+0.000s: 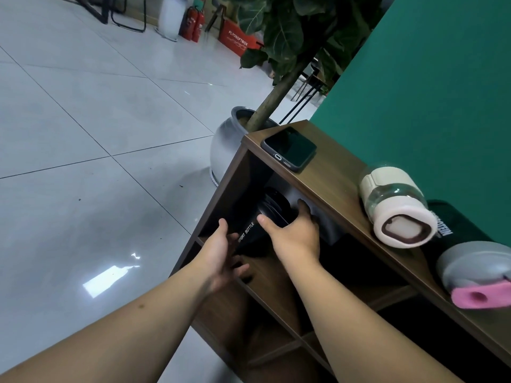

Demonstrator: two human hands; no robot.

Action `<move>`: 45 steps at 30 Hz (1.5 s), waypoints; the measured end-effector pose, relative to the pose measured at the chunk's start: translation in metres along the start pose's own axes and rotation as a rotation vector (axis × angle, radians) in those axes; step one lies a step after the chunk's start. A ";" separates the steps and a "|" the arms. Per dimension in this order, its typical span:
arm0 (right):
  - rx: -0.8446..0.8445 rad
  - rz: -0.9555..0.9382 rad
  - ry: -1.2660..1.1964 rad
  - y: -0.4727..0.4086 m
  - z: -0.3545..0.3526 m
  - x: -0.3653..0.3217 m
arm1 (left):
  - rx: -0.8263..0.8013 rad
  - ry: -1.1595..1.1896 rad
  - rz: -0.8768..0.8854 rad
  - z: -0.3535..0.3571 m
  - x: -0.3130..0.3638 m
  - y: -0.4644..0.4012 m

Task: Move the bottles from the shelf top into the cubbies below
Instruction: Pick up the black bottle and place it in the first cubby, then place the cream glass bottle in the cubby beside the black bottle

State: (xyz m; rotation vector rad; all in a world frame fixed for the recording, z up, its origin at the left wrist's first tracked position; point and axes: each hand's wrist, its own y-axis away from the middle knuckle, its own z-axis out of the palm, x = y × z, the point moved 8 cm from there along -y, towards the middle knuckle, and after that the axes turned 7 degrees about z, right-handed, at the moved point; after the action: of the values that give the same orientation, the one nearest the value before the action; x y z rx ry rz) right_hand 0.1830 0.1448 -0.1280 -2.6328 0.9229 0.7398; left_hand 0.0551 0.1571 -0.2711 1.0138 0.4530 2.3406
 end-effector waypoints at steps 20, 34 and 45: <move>0.235 0.035 0.364 0.043 -0.197 -0.018 | -0.355 -0.216 0.099 0.154 0.036 0.166; 0.258 -0.142 -0.023 0.118 -0.269 -0.036 | -0.335 0.060 0.165 0.144 0.057 0.194; -0.067 -0.001 0.075 0.147 -0.134 0.028 | -0.081 -0.159 -0.113 0.049 -0.045 0.162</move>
State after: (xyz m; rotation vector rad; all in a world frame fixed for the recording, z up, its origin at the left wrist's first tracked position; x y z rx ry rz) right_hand 0.1591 -0.0347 -0.0413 -2.7366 0.9327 0.6876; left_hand 0.0614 0.0055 -0.1834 1.0967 0.3415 2.1414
